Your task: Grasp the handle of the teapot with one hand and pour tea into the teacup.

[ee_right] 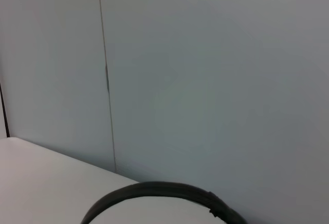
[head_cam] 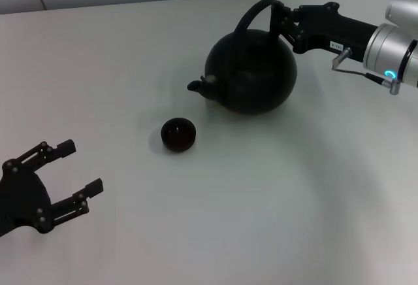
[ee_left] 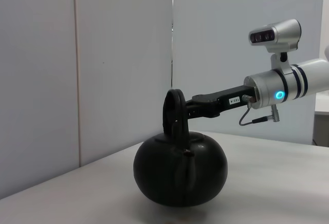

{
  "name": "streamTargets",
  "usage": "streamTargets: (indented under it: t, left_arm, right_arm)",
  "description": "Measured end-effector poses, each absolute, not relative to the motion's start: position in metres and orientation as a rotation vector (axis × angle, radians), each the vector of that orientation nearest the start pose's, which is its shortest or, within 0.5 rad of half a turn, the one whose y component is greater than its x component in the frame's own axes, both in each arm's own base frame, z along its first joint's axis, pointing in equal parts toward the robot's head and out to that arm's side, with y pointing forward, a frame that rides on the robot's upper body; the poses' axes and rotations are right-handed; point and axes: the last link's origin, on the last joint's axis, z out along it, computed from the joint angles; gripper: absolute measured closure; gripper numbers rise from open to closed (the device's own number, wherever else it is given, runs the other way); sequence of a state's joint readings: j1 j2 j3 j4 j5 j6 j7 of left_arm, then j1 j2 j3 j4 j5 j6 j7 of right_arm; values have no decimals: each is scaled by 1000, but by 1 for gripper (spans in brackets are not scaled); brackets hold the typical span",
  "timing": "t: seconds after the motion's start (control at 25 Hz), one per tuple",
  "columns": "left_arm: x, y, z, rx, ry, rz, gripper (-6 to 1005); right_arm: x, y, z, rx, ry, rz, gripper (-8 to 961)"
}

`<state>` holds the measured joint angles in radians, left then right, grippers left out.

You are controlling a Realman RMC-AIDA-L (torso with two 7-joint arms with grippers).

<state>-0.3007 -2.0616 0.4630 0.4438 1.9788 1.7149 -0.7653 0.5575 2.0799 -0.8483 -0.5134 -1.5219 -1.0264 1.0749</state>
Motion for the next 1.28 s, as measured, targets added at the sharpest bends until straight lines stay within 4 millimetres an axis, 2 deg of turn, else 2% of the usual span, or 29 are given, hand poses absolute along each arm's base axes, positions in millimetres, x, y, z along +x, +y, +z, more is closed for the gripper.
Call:
streamTargets:
  t: [0.28, 0.8, 1.04, 1.2, 1.28]
  left_arm:
    - [-327, 237, 0, -2514, -313, -837, 189]
    - [-327, 237, 0, -2513, -314, -841, 189]
    - [-328, 236, 0, -2513, -316, -841, 189]
    - [-327, 236, 0, -2516, -315, -844, 189]
    - [-327, 236, 0, -2520, -312, -843, 189]
  right_arm:
    - [275, 393, -7, -2251, 503, 578, 870]
    - [277, 390, -8, -2250, 474, 567, 858]
    - [282, 383, -4, -2249, 469, 584, 623]
    - [292, 359, 6, -2239, 472, 665, 461]
    - [302, 340, 13, -2213, 483, 726, 432]
